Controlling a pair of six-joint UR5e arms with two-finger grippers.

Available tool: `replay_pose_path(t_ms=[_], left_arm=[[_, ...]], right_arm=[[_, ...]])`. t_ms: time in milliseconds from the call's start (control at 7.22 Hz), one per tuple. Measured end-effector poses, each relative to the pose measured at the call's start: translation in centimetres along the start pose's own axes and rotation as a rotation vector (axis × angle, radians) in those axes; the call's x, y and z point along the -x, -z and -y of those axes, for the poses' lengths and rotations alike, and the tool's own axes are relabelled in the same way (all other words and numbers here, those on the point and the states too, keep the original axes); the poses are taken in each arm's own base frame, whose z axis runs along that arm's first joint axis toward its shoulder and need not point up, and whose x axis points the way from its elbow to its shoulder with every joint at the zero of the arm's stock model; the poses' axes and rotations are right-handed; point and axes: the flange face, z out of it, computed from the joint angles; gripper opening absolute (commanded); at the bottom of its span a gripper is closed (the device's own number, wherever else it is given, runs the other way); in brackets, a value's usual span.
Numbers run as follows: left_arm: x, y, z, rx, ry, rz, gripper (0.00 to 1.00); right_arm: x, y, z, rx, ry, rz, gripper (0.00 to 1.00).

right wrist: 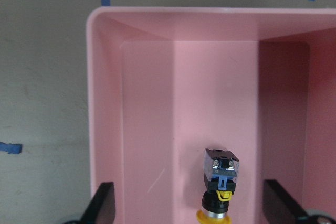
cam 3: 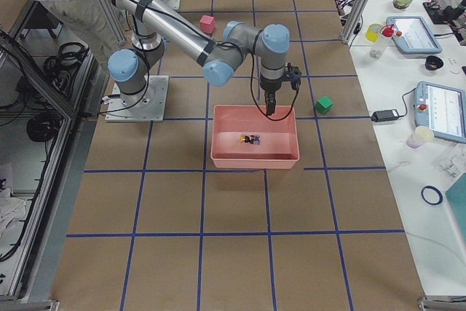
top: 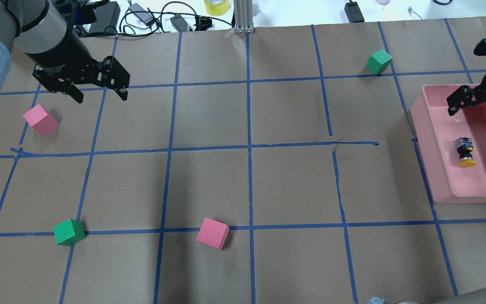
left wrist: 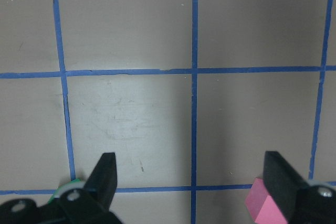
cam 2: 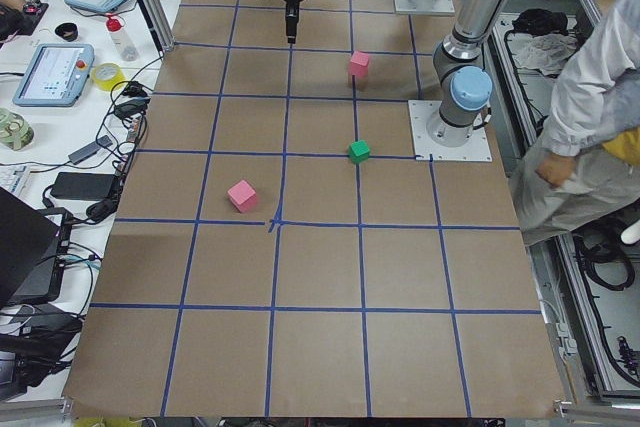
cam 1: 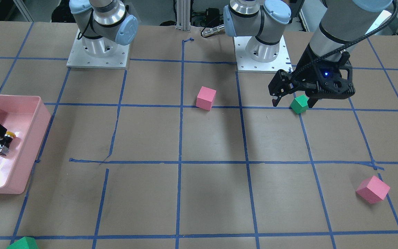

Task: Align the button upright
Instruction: 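Lower the right gripper into the bin and grasp the button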

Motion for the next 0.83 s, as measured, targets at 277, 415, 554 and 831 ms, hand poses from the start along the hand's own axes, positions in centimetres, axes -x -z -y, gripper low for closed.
replay_pose_path(t_ms=[277,415,554,831], left_arm=[[0.0,0.0,0.0,0.001,0.0,0.0,1.0],[0.0,0.0,0.0,0.001,0.0,0.001,1.0],[0.0,0.0,0.0,0.002,0.0,0.001,1.0],[0.0,-0.1,-0.1,0.005,0.0,0.001,1.0]], right_arm=[[-1.4,-4.0,-1.2,0.02,0.006,0.013,1.0],[-1.7,-5.1,-1.4,0.035,0.008,0.017,1.0],[-1.8,-6.4,-1.5,0.049,0.008,0.019,1.0],[-2.1,-8.2,-1.6,0.083,0.009,0.003,1.0]])
